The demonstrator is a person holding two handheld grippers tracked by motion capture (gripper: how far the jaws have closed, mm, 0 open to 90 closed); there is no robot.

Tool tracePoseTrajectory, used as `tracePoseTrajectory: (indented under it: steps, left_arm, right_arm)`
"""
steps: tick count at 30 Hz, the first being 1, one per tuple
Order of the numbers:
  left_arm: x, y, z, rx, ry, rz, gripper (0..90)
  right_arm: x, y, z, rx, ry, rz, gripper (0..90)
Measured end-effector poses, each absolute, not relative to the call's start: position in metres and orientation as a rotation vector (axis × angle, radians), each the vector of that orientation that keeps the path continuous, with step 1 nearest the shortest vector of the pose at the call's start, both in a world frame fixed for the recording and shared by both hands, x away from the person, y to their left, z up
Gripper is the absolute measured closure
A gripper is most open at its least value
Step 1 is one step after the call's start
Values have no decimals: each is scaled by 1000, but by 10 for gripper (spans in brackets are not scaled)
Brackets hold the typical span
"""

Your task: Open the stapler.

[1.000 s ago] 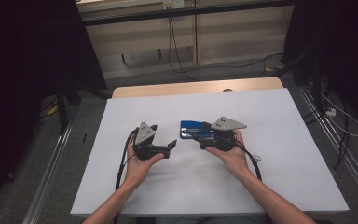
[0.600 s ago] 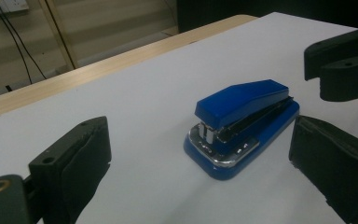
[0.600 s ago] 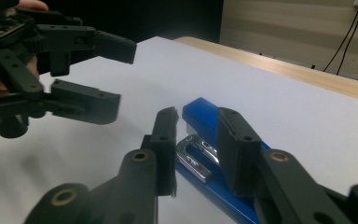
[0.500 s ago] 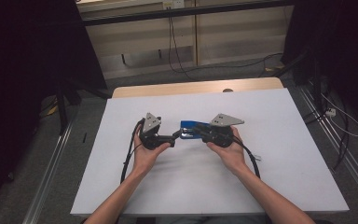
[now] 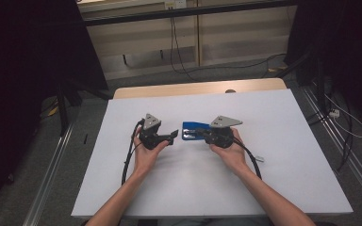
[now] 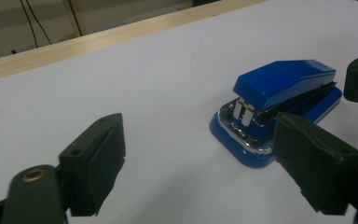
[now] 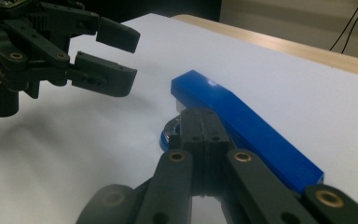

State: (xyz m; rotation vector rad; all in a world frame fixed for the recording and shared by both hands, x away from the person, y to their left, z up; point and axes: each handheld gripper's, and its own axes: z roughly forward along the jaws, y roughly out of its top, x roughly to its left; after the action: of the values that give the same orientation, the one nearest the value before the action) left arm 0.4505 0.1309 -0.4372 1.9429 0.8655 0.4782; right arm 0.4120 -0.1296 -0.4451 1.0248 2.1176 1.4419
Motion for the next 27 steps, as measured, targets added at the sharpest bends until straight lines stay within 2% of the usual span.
tracePoseTrajectory:
  steps: [3, 7, 10, 16, 18, 27]
  left_arm:
    - [451, 129, -439, 1966, 842, 425, 336]
    - [449, 123, -439, 1991, 819, 407, 482]
    - [449, 121, -437, 1990, 811, 388, 644]
    - [451, 121, -438, 2004, 800, 348, 872]
    - [451, 121, -438, 2010, 798, 351, 900]
    - [463, 115, -438, 2026, 812, 342, 900]
  right_arm:
    - [414, -127, -447, 1024, 2132, 1436, 900]
    - [418, -121, -447, 1016, 2150, 1425, 900]
    - [422, -118, -445, 1006, 2169, 1406, 900]
    - [426, -114, -445, 1011, 2213, 1375, 900]
    - [427, -115, -446, 1014, 2225, 1359, 900]
    - [434, -117, -454, 1069, 2270, 1264, 900]
